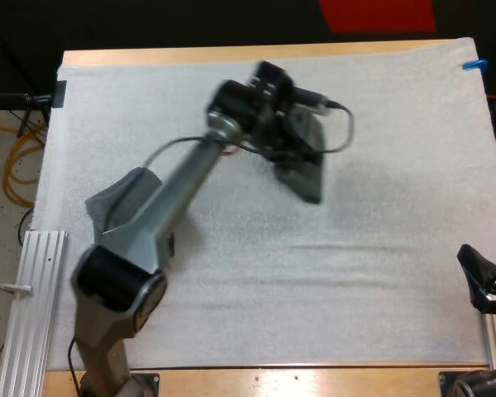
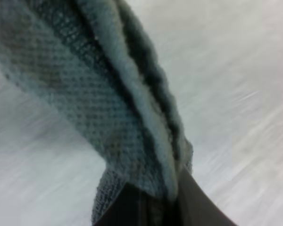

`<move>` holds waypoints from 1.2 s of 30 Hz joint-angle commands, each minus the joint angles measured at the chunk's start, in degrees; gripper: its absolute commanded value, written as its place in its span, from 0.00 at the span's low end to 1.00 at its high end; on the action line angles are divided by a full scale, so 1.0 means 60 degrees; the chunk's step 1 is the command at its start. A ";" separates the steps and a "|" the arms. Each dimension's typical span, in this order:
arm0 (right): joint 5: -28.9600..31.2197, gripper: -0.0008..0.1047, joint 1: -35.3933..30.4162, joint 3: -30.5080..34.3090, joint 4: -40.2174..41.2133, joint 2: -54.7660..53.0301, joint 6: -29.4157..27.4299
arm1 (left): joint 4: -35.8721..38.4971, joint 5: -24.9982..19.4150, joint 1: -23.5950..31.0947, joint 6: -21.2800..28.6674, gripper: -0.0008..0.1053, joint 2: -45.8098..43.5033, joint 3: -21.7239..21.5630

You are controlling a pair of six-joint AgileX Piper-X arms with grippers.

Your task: Pick towel from pile fold and stack

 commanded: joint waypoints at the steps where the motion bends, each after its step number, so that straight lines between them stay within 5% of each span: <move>1: 0.0055 0.84 -0.0009 -0.0075 -0.0229 -0.0024 0.0021 | 0.0483 -0.0121 0.0219 0.0352 0.01 -0.0267 -0.0055; 11: -0.0017 0.84 -0.0009 -0.0075 -0.0317 -0.0024 0.0021 | 0.1972 -0.0115 0.2615 0.0814 0.01 -0.1354 -0.0055; 15: -0.0017 0.84 -0.0009 -0.0075 -0.0317 -0.0024 0.0021 | 0.2810 0.0450 0.3494 0.1150 0.01 -0.1508 0.0046; 19: -0.0017 0.84 -0.0009 -0.0075 -0.0317 -0.0024 0.0033 | 0.3034 0.1111 0.4241 0.1332 0.01 -0.1781 0.0715; 28: -0.0017 0.84 -0.0009 -0.0075 -0.0317 -0.0006 0.0253 | 0.2687 0.0996 0.5372 0.1763 0.01 -0.2424 0.2830; 36: -0.0017 0.84 -0.0009 -0.0075 -0.0383 -0.0006 0.0458 | 0.2321 0.0944 0.6279 0.1946 0.01 -0.2830 0.3282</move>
